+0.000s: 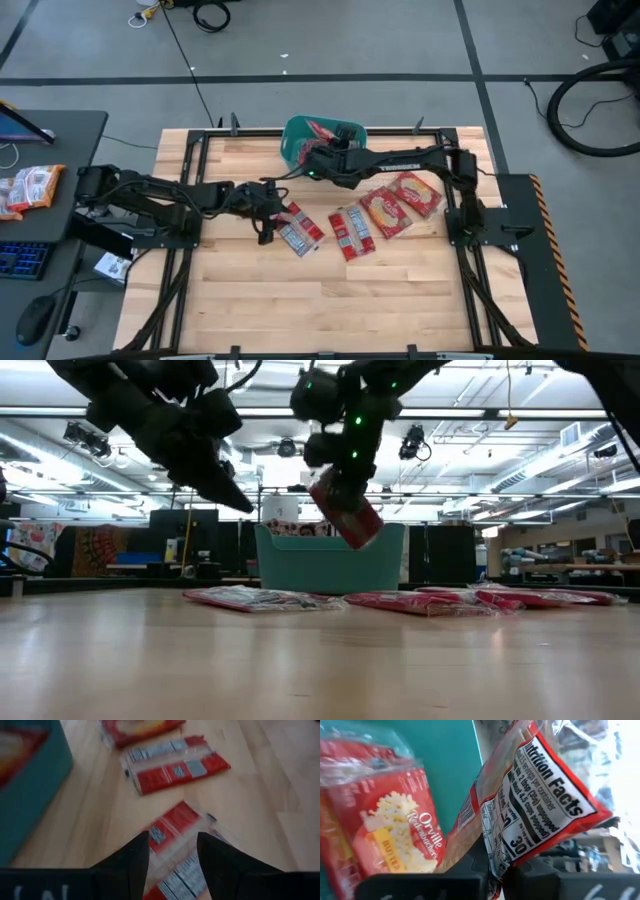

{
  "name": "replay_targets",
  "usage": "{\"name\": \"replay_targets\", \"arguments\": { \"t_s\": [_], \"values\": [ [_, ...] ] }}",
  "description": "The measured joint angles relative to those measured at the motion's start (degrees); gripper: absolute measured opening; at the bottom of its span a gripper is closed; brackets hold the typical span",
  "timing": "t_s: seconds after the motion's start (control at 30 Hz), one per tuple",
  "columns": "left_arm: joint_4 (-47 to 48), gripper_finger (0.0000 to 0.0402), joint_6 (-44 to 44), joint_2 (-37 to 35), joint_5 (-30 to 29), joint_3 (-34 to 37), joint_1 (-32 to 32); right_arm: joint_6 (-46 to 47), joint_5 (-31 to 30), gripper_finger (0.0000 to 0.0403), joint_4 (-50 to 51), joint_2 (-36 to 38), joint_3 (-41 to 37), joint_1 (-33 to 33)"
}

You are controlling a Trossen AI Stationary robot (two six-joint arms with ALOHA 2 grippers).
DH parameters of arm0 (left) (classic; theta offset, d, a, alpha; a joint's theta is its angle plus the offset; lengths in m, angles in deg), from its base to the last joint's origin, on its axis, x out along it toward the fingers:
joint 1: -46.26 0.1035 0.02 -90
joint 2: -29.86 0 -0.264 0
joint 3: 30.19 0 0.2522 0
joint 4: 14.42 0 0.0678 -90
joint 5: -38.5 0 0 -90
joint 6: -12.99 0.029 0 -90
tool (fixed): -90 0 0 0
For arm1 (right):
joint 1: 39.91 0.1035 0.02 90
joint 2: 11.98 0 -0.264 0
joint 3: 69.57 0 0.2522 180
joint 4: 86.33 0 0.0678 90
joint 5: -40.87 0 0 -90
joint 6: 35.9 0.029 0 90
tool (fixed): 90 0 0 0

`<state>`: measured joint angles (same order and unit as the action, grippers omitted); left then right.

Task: Sort popcorn bags into baskets
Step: Put the red popcorn bag into the green bin

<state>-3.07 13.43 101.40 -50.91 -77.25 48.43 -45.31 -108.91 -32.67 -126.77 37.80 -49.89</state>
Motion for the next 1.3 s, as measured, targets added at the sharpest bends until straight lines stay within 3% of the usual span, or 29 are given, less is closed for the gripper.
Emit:
{"name": "replay_targets", "arguments": {
  "t_s": [0.13, 0.4, 0.63, 0.83, 0.97, 1.1, 1.17, 1.3],
  "values": [
    [4.5, 0.0168, -3.1, -0.1, -4.8, 0.0, -2.0, 2.9, -0.3, 0.0028, 1.9, -1.7, 0.5, -0.7],
    [9.4, 0.0168, -7.6, -0.8, -13.9, 0.0, -6.7, 5.9, 11.0, 0.0062, 5.2, -2.1, 0.6, -2.2],
    [9.3, 0.0168, -10.0, -0.8, -15.0, 0.0, -8.1, 7.1, 22.2, 0.0139, 4.4, -2.0, 0.6, -1.8],
    [10.0, 0.0168, -10.3, -0.8, -15.0, 0.0, -8.2, 7.4, 22.4, 0.0182, 5.3, 0.3, 0.5, -0.8],
    [10.2, 0.0168, -10.4, -0.8, -15.0, 0.0, -8.2, 6.4, 21.5, 0.0192, 7.6, 1.0, 0.5, -1.1],
    [10.5, 0.0168, -10.6, -0.8, -14.9, 0.0, -8.2, 6.2, 35.3, 0.0192, 6.8, 0.8, 0.5, -3.1],
    [10.4, 0.0168, -10.6, -0.8, -14.9, 0.0, -8.2, 5.2, 39.0, 0.0191, 5.0, 0.6, -0.2, -4.0],
    [10.3, 0.0168, -10.8, -0.8, -14.7, 0.0, -8.2, 5.1, 35.0, 0.0188, 2.7, 0.6, -1.8, -5.2]
  ]
}}
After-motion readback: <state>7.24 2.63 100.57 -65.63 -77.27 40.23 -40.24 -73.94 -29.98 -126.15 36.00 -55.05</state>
